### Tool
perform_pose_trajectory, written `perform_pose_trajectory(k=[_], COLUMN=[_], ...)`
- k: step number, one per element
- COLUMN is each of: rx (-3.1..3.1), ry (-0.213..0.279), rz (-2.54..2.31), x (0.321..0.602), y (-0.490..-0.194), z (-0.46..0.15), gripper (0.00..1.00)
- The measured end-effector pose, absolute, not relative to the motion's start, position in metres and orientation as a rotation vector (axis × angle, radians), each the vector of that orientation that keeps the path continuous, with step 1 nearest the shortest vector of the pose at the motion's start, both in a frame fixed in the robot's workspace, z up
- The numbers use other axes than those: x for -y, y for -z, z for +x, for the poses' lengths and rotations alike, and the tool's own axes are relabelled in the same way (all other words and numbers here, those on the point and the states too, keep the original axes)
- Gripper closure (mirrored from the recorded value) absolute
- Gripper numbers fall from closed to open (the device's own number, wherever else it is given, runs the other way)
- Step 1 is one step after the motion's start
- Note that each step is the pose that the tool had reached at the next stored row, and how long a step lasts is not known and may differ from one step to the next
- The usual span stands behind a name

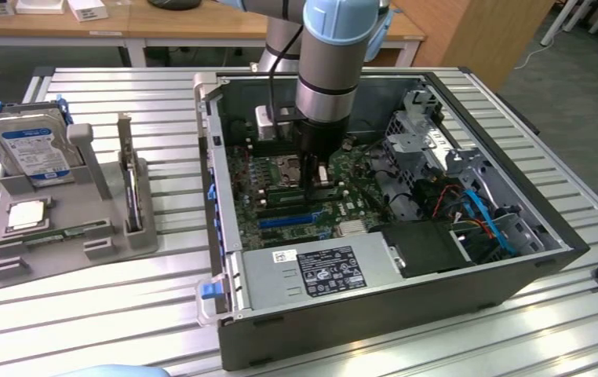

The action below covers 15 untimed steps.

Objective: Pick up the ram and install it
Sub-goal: 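Insert the ram into the slot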

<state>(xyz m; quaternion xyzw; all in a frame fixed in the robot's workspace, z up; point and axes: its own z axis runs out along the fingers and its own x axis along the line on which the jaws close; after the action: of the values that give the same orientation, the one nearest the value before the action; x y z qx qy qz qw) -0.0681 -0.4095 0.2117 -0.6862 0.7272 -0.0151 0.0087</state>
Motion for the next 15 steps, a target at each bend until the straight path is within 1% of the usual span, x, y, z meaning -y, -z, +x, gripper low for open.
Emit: perform_pose_trajectory(k=[15], rx=[-2.279], ry=[0.032], rz=[-2.150], x=[0.409], y=[-0.227], z=[-0.068], gripper=[0.56])
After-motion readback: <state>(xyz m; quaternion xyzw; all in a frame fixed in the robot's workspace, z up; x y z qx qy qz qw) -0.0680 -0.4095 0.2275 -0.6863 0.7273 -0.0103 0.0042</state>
